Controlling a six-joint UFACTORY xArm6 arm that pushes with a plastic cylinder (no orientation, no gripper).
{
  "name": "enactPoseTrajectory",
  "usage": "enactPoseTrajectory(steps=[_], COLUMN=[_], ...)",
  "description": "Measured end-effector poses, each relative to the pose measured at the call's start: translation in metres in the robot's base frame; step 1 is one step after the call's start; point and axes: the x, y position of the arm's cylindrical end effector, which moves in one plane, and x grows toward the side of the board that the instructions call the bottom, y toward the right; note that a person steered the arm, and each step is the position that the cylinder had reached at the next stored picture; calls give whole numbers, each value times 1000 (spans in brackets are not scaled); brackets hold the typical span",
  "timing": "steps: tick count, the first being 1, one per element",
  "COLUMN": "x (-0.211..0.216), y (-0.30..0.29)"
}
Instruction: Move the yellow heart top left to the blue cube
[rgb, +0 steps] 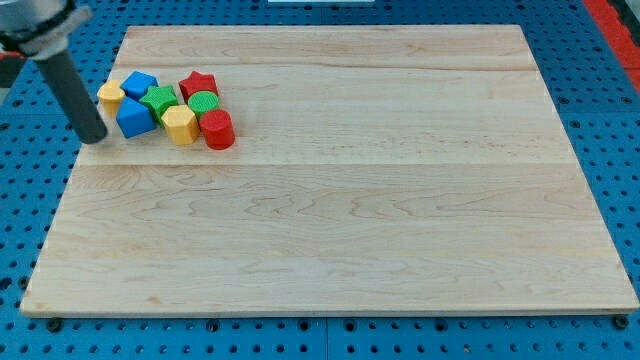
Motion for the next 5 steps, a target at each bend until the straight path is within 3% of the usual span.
enactPoseTrajectory(steps=[1, 2, 5], x=[-11, -48, -94], y=[-14, 15, 80])
